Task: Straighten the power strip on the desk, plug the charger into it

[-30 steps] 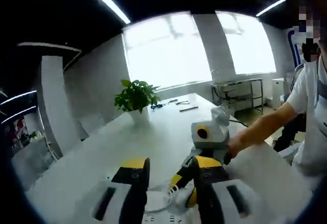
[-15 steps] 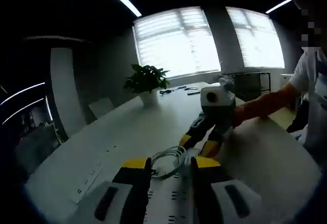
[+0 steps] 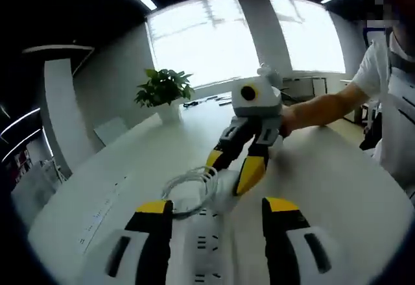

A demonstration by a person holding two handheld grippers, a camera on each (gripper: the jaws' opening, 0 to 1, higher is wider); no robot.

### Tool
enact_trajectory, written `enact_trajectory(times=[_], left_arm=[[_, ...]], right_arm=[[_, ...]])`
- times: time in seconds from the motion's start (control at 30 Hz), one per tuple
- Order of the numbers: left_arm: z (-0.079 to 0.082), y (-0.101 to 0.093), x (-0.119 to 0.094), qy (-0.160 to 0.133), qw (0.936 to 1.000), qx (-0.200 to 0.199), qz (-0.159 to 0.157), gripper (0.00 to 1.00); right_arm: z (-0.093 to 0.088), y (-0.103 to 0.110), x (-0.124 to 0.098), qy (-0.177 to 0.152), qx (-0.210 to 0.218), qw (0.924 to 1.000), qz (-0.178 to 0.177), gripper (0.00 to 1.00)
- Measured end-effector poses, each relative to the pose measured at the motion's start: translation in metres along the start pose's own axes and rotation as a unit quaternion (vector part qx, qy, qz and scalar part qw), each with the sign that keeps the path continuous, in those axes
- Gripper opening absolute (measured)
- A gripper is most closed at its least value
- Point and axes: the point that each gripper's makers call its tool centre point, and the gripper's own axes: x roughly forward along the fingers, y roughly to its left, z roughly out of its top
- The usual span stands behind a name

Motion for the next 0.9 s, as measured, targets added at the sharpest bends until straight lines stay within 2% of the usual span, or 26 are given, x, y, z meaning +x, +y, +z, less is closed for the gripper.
enact_trajectory(times=[0.1, 0.17, 0.2, 0.27, 0.33, 0.47, 0.57, 0.7, 0.83, 0.87, 0.9], left_arm=[[-0.009, 0.008, -0.020, -0.001, 0.9991, -0.033, 0.026, 0.56], [-0.011, 0.009, -0.027, -0.014, 0.9975, -0.063, 0.030, 0.56], [-0.010, 0.009, -0.029, -0.029, 0.9962, -0.075, 0.034, 0.55], [-0.011, 0.009, -0.026, -0.039, 0.9954, -0.081, 0.034, 0.50], [-0.013, 0.007, -0.017, -0.037, 0.9952, -0.086, 0.031, 0.50], [-0.022, -0.003, 0.004, -0.019, 0.9967, -0.077, 0.017, 0.50], [-0.019, -0.008, 0.018, -0.029, 0.9972, -0.068, 0.008, 0.54], [-0.014, -0.008, 0.029, -0.047, 0.9967, -0.066, -0.002, 0.54], [-0.012, -0.011, 0.034, -0.054, 0.9965, -0.062, -0.018, 0.46], [-0.014, -0.012, 0.034, -0.045, 0.9972, -0.055, -0.023, 0.37], [-0.019, -0.013, 0.034, -0.028, 0.9986, -0.036, -0.026, 0.34]], right_arm=[[0.000, -0.001, 0.000, -0.005, 0.002, 1.0000, 0.002, 0.24], [0.000, 0.000, 0.000, -0.007, 0.001, 1.0000, 0.003, 0.24], [0.000, 0.000, 0.001, -0.010, 0.002, 0.9999, 0.005, 0.24], [0.001, -0.001, 0.002, -0.016, 0.008, 0.9998, 0.008, 0.24], [0.001, 0.001, 0.003, -0.019, 0.011, 0.9997, 0.011, 0.24], [0.001, 0.004, 0.004, -0.020, 0.010, 0.9996, 0.014, 0.24], [0.000, 0.007, 0.004, -0.021, 0.005, 0.9996, 0.019, 0.24], [-0.001, 0.008, 0.004, -0.024, 0.004, 0.9994, 0.025, 0.24], [-0.001, 0.009, 0.003, -0.024, -0.005, 0.9992, 0.032, 0.24], [-0.001, 0.009, 0.003, -0.024, -0.007, 0.9991, 0.034, 0.24], [-0.001, 0.011, 0.004, -0.024, -0.014, 0.9988, 0.040, 0.24]])
